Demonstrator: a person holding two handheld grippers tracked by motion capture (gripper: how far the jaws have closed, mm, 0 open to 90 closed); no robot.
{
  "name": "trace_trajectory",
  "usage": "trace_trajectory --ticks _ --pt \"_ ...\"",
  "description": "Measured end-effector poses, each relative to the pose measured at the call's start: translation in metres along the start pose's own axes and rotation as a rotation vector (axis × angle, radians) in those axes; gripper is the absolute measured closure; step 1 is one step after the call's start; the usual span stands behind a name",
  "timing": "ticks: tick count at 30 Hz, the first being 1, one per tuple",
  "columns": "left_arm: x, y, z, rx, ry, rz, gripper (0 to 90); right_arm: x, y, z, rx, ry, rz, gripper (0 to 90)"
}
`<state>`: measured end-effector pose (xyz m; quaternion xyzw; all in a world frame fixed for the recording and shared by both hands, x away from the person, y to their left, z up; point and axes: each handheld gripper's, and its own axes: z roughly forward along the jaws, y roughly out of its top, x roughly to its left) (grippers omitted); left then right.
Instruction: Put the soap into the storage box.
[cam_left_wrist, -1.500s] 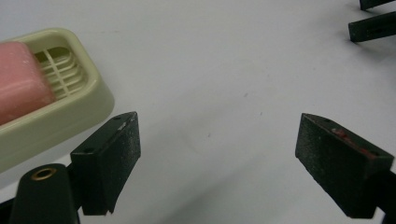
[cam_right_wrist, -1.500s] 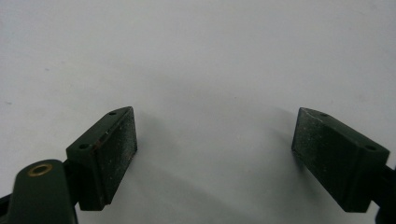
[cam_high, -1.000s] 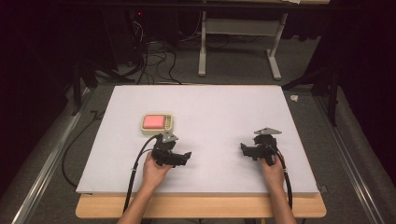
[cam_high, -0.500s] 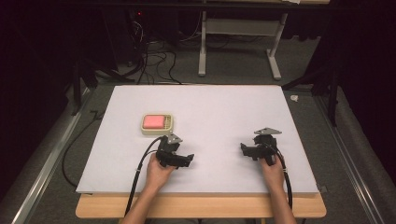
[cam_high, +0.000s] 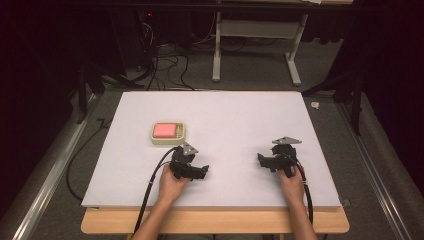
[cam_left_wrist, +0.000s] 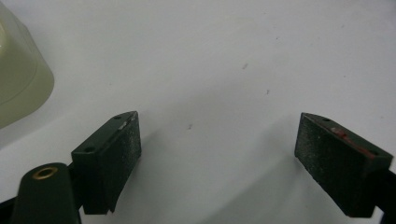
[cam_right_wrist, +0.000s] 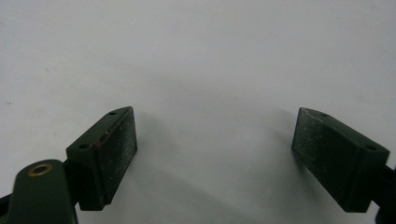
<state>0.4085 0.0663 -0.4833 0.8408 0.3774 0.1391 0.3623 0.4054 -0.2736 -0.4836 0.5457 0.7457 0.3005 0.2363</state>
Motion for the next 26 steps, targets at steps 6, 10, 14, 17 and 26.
trace_trajectory --ticks 6,10,14,17,26 --pt "-0.0017 -0.0023 0.0016 -0.02 0.022 0.013 15.3 0.0 0.0 0.0 0.0 0.0 0.0 14.6" --pt "-0.0021 -0.003 0.0016 -0.021 0.025 0.02 15.0 0.0 0.0 0.0 0.0 0.0 0.0 14.7" --pt "-0.0019 -0.0034 0.0019 -0.022 0.024 0.013 14.7 0.0001 0.0 0.0 0.001 0.0 0.001 14.6" --pt "-0.0021 -0.0037 0.0017 -0.022 0.026 0.017 14.7 0.0 -0.0001 0.0 0.0 0.0 0.0 14.6" --pt "-0.0021 -0.0037 0.0017 -0.023 0.026 0.016 14.7 0.0 -0.0001 0.0 0.0 0.0 0.0 14.7"
